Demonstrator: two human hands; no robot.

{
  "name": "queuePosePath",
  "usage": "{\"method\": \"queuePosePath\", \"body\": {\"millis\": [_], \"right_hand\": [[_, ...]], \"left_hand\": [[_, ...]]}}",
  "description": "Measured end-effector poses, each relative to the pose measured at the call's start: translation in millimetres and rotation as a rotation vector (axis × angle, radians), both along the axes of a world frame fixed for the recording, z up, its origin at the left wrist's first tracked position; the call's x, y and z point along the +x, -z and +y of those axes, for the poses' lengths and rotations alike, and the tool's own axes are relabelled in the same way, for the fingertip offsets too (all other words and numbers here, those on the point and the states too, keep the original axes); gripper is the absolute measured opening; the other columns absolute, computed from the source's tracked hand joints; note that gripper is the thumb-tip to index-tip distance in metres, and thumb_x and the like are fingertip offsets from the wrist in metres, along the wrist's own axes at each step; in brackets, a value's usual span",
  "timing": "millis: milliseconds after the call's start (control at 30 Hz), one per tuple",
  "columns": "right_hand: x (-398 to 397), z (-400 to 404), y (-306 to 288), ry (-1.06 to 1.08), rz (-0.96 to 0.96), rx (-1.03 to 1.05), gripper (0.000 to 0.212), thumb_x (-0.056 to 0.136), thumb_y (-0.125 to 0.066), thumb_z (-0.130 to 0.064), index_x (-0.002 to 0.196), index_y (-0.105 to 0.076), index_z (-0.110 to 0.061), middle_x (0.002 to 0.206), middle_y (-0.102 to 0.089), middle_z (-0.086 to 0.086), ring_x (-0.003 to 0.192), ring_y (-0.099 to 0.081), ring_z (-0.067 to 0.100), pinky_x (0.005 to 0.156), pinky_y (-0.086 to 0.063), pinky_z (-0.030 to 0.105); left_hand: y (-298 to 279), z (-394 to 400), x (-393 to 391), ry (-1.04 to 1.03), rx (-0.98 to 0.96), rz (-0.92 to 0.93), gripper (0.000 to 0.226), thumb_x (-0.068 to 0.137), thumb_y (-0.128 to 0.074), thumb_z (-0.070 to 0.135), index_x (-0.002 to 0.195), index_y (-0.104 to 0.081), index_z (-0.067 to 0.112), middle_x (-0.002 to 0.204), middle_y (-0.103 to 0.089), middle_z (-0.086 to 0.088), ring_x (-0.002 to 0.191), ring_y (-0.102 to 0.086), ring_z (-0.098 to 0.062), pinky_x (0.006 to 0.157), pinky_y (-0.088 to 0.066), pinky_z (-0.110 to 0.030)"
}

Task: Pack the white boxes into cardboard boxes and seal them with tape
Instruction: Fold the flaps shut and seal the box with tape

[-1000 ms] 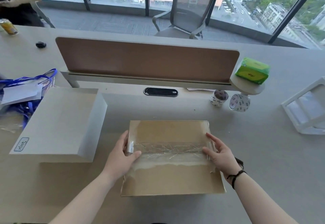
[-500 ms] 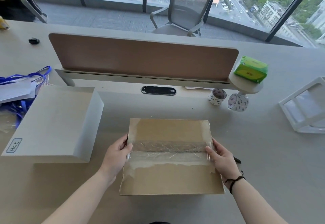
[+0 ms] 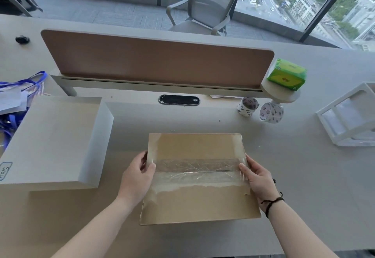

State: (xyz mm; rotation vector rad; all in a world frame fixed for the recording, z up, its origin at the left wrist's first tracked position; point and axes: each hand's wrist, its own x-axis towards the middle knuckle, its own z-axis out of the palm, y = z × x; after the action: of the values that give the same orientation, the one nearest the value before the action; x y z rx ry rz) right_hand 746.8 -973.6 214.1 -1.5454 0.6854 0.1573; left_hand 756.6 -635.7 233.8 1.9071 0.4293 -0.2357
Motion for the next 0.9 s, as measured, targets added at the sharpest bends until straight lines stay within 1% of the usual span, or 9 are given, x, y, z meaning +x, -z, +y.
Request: {"method": "queuePosePath", "body": {"millis": [67,133,200,267,367,467,633,800,900], "right_hand": [[1.5,-1.8,-2.6,-0.004,0.004,-0.038,0.047,0.09,-0.072,-0.011,0.136,-0.06,-0.011,0.119,-0.073,0.001,0.113,-0.068,0.019,0.108,-0.047,0.046],[2.3,-4.6,-6.8,-0.002,0.003,-0.069,0.043,0.089,-0.074,-0.012,0.13,-0.064,-0.008,0.116,-0.073,0.003,0.11,-0.069,0.018,0.105,-0.05,0.042],[2.8,-9.5,-10.9,-0.006,0.003,-0.09,0.038,0.088,-0.075,-0.017,0.125,-0.066,-0.012,0.111,-0.073,0.003,0.106,-0.069,0.017,0.1,-0.052,0.036],[3.8,-17.2,-12.1,-0.005,0.005,-0.089,0.036,0.089,-0.074,-0.02,0.124,-0.065,-0.015,0.106,-0.075,0.002,0.099,-0.07,0.015,0.097,-0.053,0.036],[8.1,-30.6,-12.7,-0.012,0.013,-0.095,0.035,0.091,-0.073,-0.018,0.124,-0.066,-0.014,0.102,-0.076,0.002,0.089,-0.069,0.013,0.087,-0.053,0.032],[17.6,-45.1,-18.6,-0.015,0.016,-0.076,0.029,0.092,-0.071,-0.015,0.121,-0.067,-0.014,0.1,-0.075,0.002,0.086,-0.069,0.013,0.076,-0.05,0.024],[38.8,-75.9,-33.6,-0.048,0.006,-0.058,0.024,0.092,-0.071,-0.02,0.117,-0.068,-0.019,0.099,-0.074,0.002,0.089,-0.067,0.018,0.078,-0.051,0.03],[61.7,-115.8,-34.4,-0.044,-0.003,-0.046,0.022,0.093,-0.07,-0.02,0.114,-0.069,-0.016,0.099,-0.074,0.004,0.086,-0.067,0.016,0.076,-0.051,0.029],[77.8,-142.0,-27.0,-0.014,0.008,-0.038,0.02,0.094,-0.068,-0.019,0.113,-0.07,-0.015,0.102,-0.073,0.007,0.086,-0.066,0.017,0.072,-0.051,0.027]], "left_hand": [[-2.0,-9.3,6.0,-0.011,0.126,0.015,0.045,0.094,-0.06,0.017,0.136,-0.05,0.03,0.115,-0.065,0.019,0.117,-0.059,-0.015,0.091,-0.046,-0.032],[-2.3,-20.7,14.7,0.041,0.334,0.0,0.063,0.09,-0.065,0.023,0.147,-0.037,0.026,0.146,-0.052,-0.002,0.14,-0.041,-0.026,0.114,-0.033,-0.046],[-6.8,-34.5,22.5,0.105,0.453,-0.031,0.076,0.09,-0.066,0.029,0.154,-0.025,0.025,0.165,-0.021,-0.013,0.155,-0.011,-0.025,0.124,-0.01,-0.046],[-12.1,-48.9,29.1,0.202,0.529,-0.107,0.075,0.092,-0.064,0.034,0.155,-0.024,0.025,0.167,-0.015,-0.013,0.156,-0.003,-0.023,0.125,-0.004,-0.044],[-21.0,-77.1,35.8,0.317,0.559,-0.163,0.063,0.095,-0.06,0.036,0.151,-0.034,0.027,0.167,-0.016,-0.004,0.155,-0.007,-0.024,0.125,-0.008,-0.042],[-27.1,-114.2,41.6,0.4,0.43,-0.181,0.054,0.097,-0.06,0.031,0.148,-0.043,0.024,0.162,-0.029,0.002,0.152,-0.017,-0.019,0.124,-0.017,-0.035],[-33.1,-175.5,53.2,0.541,0.338,-0.171,0.049,0.098,-0.059,0.034,0.144,-0.047,0.024,0.149,-0.047,0.008,0.139,-0.037,-0.01,0.113,-0.029,-0.024],[-38.2,-233.1,75.7,0.576,0.349,-0.16,0.042,0.098,-0.06,0.033,0.138,-0.053,0.024,0.14,-0.054,0.009,0.134,-0.044,-0.01,0.109,-0.032,-0.022],[-39.2,-264.8,91.3,0.568,0.295,-0.121,0.039,0.098,-0.061,0.03,0.137,-0.057,0.022,0.134,-0.058,0.01,0.124,-0.05,-0.006,0.1,-0.033,-0.017]]}}
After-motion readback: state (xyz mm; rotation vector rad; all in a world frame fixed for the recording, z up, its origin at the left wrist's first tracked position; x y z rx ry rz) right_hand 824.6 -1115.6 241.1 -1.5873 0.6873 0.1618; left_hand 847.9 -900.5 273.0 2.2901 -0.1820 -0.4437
